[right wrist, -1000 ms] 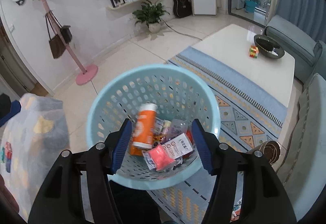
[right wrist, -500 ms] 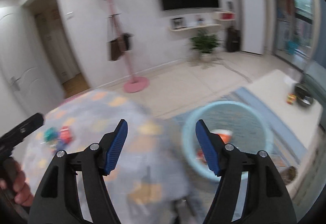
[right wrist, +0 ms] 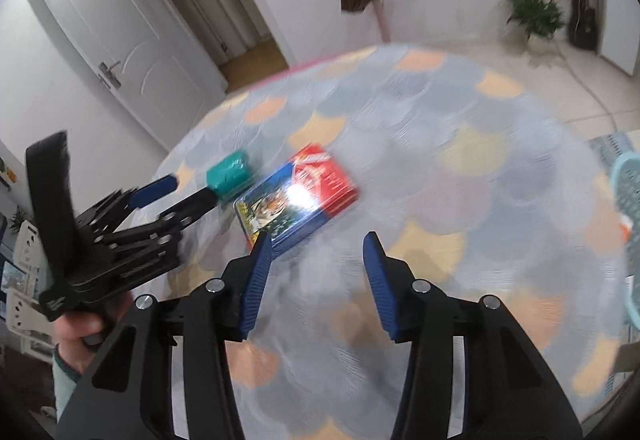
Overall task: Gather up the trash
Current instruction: 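Grasp the red tiger-print box with the right tool while the left tool grasps the teal packet, then drop the tiger-print box into the basket with the right tool while the left tool drops the teal packet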
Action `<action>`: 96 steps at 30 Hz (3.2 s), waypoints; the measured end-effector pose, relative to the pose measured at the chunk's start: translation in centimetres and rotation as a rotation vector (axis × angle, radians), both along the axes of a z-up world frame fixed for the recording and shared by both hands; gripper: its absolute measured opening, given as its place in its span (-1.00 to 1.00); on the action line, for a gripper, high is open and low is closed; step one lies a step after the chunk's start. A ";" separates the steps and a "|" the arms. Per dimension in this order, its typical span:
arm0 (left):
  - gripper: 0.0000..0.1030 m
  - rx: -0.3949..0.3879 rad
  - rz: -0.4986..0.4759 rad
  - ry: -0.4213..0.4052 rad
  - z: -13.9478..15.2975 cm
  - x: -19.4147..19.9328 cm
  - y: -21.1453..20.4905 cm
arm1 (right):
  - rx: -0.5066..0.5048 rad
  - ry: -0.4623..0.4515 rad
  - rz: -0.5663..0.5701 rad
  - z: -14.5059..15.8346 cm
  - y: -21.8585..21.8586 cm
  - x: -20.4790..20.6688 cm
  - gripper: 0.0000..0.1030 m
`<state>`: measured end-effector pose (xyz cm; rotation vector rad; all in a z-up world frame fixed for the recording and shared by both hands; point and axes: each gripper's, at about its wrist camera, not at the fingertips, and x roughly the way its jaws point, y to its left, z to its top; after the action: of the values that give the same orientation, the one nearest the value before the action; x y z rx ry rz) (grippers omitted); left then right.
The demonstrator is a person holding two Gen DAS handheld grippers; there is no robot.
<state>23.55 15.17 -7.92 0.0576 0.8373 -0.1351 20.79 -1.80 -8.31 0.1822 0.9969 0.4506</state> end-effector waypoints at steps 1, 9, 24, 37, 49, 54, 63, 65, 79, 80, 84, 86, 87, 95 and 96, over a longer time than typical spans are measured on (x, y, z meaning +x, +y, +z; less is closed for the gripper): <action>0.38 0.007 0.000 0.010 -0.7 0.3 0.5 | 0.008 0.019 0.002 -0.5 0.4 0.4 -0.14; 0.35 -0.091 -0.072 0.020 -1.9 1.7 1.6 | 0.071 0.126 0.006 -2.7 1.5 2.9 -0.08; -0.26 -0.356 0.081 -0.112 -1.1 0.3 6.4 | -0.050 0.063 -0.011 -2.5 6.8 6.0 0.32; -0.27 -0.358 0.136 -0.173 -0.1 -0.7 7.1 | -0.320 -0.132 -0.026 -3.1 11.6 4.5 0.23; -0.27 -0.348 -0.073 -0.209 5.1 -1.6 -3.7 | -0.209 -0.313 -0.211 4.9 -3.5 0.2 0.17; -0.26 -0.333 -0.195 -0.215 7.0 -1.0 -11.5 | -0.226 -0.377 -0.345 7.4 -11.7 -1.7 0.17; -0.26 -0.315 -0.366 -0.146 6.7 1.0 -25.7 | -0.310 -0.360 -0.559 6.8 -25.8 -2.7 0.17; -0.26 -0.312 -0.392 -0.118 6.1 1.6 -28.4 | -0.317 -0.316 -0.593 5.7 -28.3 -2.1 0.17; 0.35 -0.268 -0.467 0.030 1.5 4.2 -39.9 | -0.179 -0.041 -0.697 -2.2 -39.6 0.3 0.31; 0.39 -0.269 -0.472 0.031 1.3 4.1 -40.0 | -0.180 -0.036 -0.705 -2.4 -40.1 0.4 0.32; 0.55 -0.276 -0.451 0.037 0.9 3.9 -38.6 | -0.163 -0.029 -0.730 -2.6 -41.1 -0.8 0.37; 0.55 -0.292 -0.439 0.040 1.1 3.5 -37.4 | -0.142 -0.032 -0.726 -2.2 -40.9 -1.7 0.37; 0.55 -0.292 -0.427 0.029 1.3 2.9 -36.7 | -0.130 -0.039 -0.716 -1.9 -40.6 -2.3 0.37; 0.73 -0.198 -0.255 -0.202 4.2 -4.9 -28.6 | -0.135 -0.172 -0.638 2.3 -34.9 -7.6 0.44; 0.75 -0.175 -0.222 -0.237 4.3 -6.2 -27.6 | -0.158 -0.209 -0.639 3.0 -33.8 -8.7 0.45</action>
<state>17.35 -12.45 -3.63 0.0019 0.5776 -0.4025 12.14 -35.59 -5.33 0.2913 0.7143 -0.1901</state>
